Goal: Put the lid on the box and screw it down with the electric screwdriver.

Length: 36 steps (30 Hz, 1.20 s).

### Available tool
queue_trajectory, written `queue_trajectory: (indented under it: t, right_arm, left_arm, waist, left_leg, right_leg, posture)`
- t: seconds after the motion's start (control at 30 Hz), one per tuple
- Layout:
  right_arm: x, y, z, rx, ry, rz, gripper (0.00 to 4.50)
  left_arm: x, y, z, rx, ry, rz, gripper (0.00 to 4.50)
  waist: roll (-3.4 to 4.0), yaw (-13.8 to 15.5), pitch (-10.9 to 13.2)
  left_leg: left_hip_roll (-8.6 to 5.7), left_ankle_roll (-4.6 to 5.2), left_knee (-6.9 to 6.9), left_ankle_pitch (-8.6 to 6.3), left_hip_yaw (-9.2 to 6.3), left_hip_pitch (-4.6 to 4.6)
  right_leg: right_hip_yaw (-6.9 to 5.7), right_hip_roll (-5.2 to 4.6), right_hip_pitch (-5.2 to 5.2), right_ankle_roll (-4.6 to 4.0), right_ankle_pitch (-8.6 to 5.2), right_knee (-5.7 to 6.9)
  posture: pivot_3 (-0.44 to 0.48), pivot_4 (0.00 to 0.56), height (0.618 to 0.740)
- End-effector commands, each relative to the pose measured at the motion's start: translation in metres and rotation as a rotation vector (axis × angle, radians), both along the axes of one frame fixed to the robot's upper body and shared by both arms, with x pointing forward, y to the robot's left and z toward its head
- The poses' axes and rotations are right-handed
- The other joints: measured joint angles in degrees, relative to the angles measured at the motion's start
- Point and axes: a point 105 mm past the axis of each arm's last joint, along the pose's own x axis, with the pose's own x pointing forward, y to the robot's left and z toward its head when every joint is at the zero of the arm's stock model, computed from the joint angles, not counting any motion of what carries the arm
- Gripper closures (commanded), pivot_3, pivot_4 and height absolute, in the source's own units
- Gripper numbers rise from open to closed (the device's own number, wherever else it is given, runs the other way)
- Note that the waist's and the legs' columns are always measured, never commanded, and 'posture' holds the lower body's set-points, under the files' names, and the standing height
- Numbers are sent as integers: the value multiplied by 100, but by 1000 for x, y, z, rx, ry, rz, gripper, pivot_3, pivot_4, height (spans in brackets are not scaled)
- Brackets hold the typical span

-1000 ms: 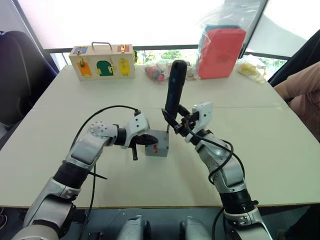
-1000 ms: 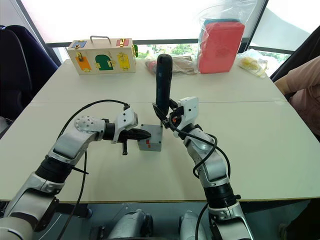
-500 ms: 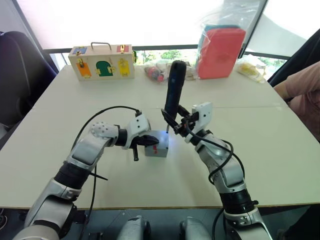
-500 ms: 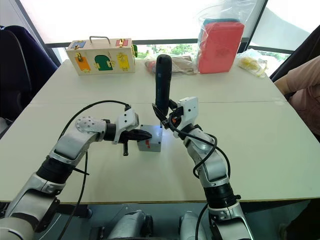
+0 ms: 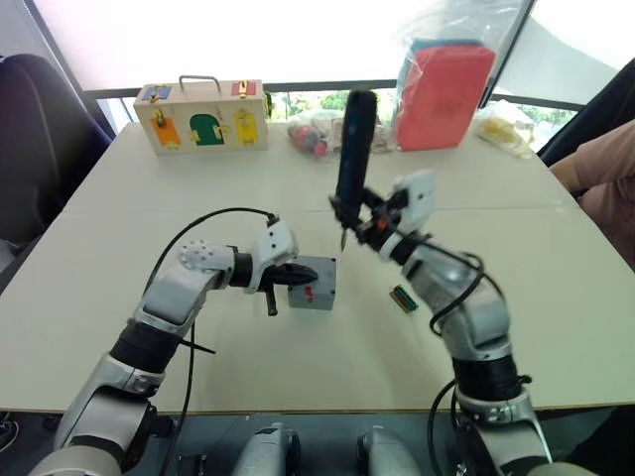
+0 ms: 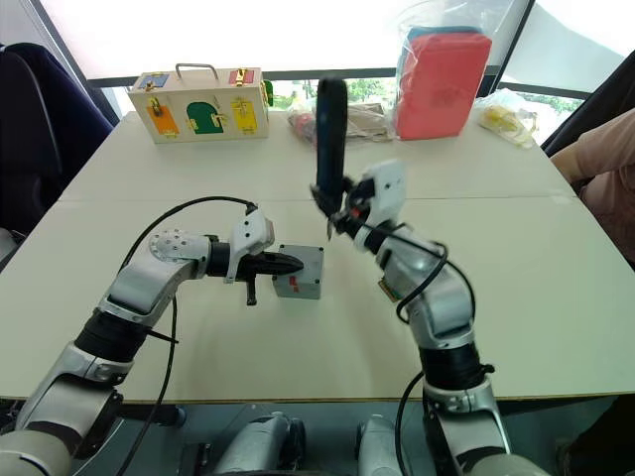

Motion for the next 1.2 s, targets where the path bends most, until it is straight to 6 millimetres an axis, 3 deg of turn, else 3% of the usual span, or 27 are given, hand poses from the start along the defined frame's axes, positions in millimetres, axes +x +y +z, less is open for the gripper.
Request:
queue_trajectory:
  t: [0.03,0.13,0.27,0.33,0.43,0.5,0.57,0.67,0.73,0.9,1.2]
  right_arm:
    - [-9,-25,70,197,-85,-32,2673]
    - [-1,-46,87,283,-21,-67,2673]
    - [13,-85,84,302,172,-157,2673]
    - [16,-110,68,198,292,-255,2673]
    - [10,-155,28,49,539,-383,2673]
    - [4,-169,15,17,616,-409,2673]
    - [-7,-181,-14,-25,761,-400,2673]
    - [-24,-180,-51,-77,935,-290,2673]
    - [-32,-179,-65,-88,1008,-242,2673]
    - [-41,-181,-84,-110,1114,-221,2673]
    - [-44,-188,-97,-152,1190,-252,2673]
  left_arm:
    - [15,6,29,-188,21,111,4500]
    - [24,5,63,-340,-11,197,4500]
    - [22,3,93,-384,-91,238,4500]
    - [17,1,103,-356,-148,219,4500]
    - [-14,-13,112,-304,-181,0,4500]
    - [-26,-18,106,-262,-126,-96,4500]
    - [-36,-20,88,-155,-95,-187,4500]
    - [-54,-21,65,-56,-61,-324,4500]
    - [-56,-23,58,-47,-46,-347,4500]
    - [-58,-28,47,-32,-43,-369,4500]
    - [-58,-25,41,-25,-48,-345,4500]
  waist:
    - [3,-4,16]
    - [-14,2,64]
    - [-15,-12,75]
    - [-4,3,88]
    - [5,25,103]
    - [6,15,107]
    - [17,-35,114]
    - [20,-51,121]
    - [26,-45,137]
    - [24,-9,170]
    - [11,5,177]
  left_leg:
    - [0,-6,3,5,0,-17]
    - [5,-26,-9,18,-5,-21]
    - [5,-29,-7,24,-4,-22]
    - [4,-26,-5,25,0,-20]
    - [2,-16,-5,27,3,-23]
    - [3,-10,-9,24,4,-28]
    - [2,-4,-9,21,11,-27]
    - [6,1,-12,19,19,-20]
    - [9,1,-10,19,22,-18]
    - [12,10,13,24,21,-17]
    - [6,16,22,20,19,-21]
  right_leg:
    - [0,1,-23,8,5,15]
    - [-7,10,-37,7,3,34]
    - [-10,10,-37,7,4,44]
    - [-10,9,-32,7,4,44]
    - [-12,7,-31,6,3,39]
    - [-15,8,-27,5,2,21]
    - [-13,9,-24,6,3,12]
    - [-9,20,-22,8,3,11]
    - [-9,24,-23,8,3,16]
    - [-7,23,-21,8,4,38]
    - [-9,22,-12,14,6,26]
  posture:
    - [0,150,740]
    - [0,150,740]
    - [0,150,740]
    - [0,150,740]
    - [0,150,740]
    - [0,150,740]
    - [0,150,740]
    - [0,150,740]
    - [0,150,740]
    - [0,150,740]
    - [0,150,740]
